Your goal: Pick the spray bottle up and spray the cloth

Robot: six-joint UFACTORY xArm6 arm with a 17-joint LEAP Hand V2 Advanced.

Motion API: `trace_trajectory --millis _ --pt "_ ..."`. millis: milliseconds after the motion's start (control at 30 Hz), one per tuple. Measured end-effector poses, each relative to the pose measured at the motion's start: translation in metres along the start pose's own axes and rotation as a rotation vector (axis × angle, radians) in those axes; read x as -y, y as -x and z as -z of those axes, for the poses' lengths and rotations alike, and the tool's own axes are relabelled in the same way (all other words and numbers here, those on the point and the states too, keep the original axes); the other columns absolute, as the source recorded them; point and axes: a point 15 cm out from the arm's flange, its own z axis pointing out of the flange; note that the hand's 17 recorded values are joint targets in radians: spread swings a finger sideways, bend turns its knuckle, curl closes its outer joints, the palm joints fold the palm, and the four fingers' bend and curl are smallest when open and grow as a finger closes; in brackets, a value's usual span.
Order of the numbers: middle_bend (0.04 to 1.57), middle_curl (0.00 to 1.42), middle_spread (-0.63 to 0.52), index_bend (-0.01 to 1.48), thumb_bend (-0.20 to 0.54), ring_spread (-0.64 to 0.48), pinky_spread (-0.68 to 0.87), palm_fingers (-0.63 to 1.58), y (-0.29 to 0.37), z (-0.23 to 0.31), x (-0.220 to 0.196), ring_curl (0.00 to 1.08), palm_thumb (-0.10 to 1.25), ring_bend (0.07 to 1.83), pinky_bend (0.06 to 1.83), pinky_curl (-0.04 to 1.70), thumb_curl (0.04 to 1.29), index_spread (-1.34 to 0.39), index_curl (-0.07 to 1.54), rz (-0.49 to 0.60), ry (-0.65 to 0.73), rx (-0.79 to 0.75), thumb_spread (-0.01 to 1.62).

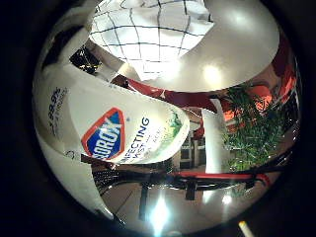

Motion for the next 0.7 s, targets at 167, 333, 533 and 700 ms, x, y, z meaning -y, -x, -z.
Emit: trace_trajectory --millis 167,333,533,700 --pt "1.42 0.7 -0.1 1.21 -0.016 -0.22 -0.15 1.12 0.002 -0.001 0.006 0.77 1.01 1.36 1.02 1.47 0.88 -0.19 0.77 0.002 0.009 0.0 0.79" --pt "1.42 0.7 -0.11 1.21 -0.016 -0.22 -0.15 1.12 0.005 0.003 -0.001 0.78 1.01 1.35 1.02 1.47 0.88 -0.19 0.77 0.002 -0.003 -0.004 0.8" --pt "1.42 0.7 -0.11 1.2 -0.016 -0.22 -0.15 1.12 0.005 0.005 -0.005 0.78 1.01 1.35 1.02 1.47 0.88 -0.19 0.77 0.005 -0.017 -0.006 0.8" --pt "1.42 0.7 -0.11 1.2 -0.016 -0.22 -0.15 1.12 -0.001 0.003 0.004 0.79 1.01 1.35 1.02 1.47 0.88 -0.19 0.77 -0.001 -0.014 0.001 0.8"
